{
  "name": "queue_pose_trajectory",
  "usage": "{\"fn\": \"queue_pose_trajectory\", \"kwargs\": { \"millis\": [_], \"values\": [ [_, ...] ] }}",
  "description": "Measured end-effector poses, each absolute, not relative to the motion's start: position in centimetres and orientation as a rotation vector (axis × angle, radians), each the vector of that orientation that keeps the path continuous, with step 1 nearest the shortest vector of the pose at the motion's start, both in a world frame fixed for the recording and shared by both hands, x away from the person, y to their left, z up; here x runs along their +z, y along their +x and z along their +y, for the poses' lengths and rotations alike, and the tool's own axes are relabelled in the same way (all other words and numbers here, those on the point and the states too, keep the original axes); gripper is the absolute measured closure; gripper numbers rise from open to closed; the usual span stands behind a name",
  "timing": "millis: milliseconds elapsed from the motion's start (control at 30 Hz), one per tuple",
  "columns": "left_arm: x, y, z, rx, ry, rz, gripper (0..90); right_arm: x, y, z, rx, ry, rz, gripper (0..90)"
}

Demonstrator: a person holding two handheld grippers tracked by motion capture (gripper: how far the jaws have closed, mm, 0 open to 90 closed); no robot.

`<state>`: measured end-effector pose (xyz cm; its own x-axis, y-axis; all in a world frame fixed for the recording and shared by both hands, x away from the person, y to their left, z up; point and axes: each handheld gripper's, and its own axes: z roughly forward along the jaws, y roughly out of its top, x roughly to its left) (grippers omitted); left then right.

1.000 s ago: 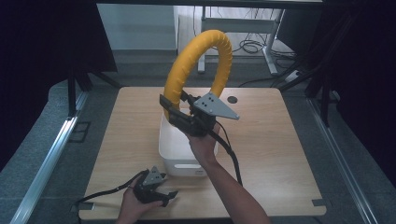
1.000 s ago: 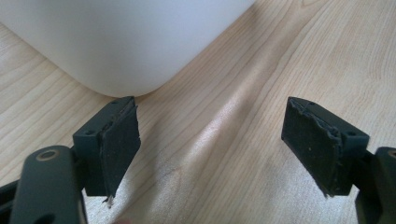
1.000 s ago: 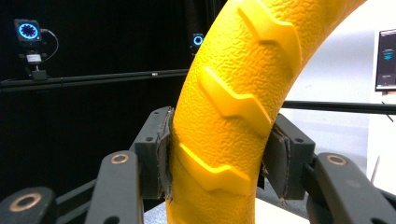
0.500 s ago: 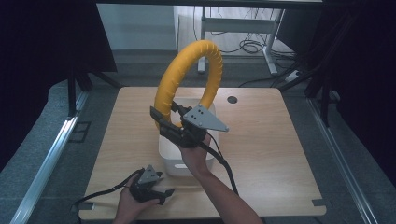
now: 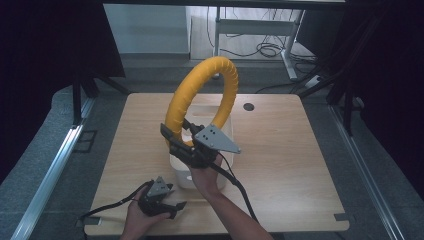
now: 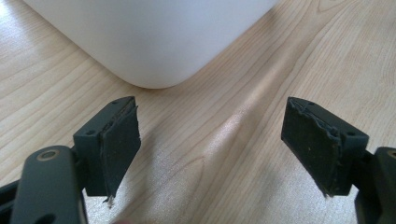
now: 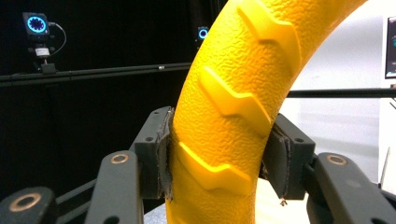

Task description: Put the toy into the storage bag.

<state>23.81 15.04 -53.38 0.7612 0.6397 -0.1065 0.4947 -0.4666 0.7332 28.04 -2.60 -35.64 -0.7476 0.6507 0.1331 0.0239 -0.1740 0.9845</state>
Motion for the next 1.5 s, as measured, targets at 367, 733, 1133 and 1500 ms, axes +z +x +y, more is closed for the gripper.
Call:
{"fn": "queue_pose_trajectory", "kwargs": {
  "millis": [367,733,1133,1500],
  "values": [
    [-53.5,23.8,15.0,0.231,2.167,0.845,19.7,-37.1,28.1,-2.4,1.97,0.802,1.693,47.7],
    [-53.5,23.9,14.9,0.227,2.162,0.851,19.7,-38.1,27.8,-2.1,1.97,0.831,1.695,47.6],
    [-53.6,23.9,14.9,0.228,2.164,0.847,19.7,-39.6,28.0,-2.0,1.956,0.865,1.722,47.6],
    [-53.6,23.9,14.9,0.227,2.165,0.847,19.7,-40.5,28.0,-2.1,1.922,0.877,1.753,47.7]
  ]
}}
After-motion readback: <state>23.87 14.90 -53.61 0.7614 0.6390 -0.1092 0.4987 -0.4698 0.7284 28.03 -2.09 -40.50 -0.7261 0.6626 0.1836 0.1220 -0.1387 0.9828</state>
